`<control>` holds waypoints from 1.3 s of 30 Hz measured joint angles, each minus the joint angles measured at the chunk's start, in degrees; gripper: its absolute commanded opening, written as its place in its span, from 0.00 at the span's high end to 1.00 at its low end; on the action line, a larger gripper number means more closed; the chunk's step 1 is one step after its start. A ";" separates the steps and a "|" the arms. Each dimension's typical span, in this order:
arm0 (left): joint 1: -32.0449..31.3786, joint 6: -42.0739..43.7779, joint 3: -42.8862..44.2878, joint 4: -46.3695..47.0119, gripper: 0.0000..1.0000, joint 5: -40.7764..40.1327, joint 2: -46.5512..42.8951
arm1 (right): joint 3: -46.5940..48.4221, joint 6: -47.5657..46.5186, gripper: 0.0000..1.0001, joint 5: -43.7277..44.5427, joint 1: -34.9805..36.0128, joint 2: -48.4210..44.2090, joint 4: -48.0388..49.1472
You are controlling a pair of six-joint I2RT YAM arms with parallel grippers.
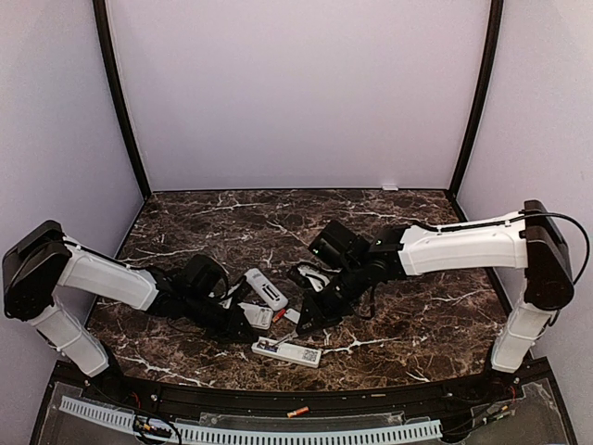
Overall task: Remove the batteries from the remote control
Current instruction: Remove the battery from the remote control without the battery cover.
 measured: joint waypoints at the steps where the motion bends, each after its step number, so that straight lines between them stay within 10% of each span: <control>1: 0.00 0.04 0.02 0.00 0.90 0.00 0.02 | 0.00 -0.11 1.00 -0.02 -0.11 0.17 0.17; 39: 0.02 2.16 1.51 -1.16 0.92 0.52 1.05 | -11.43 10.23 1.00 -19.71 -6.38 5.29 24.79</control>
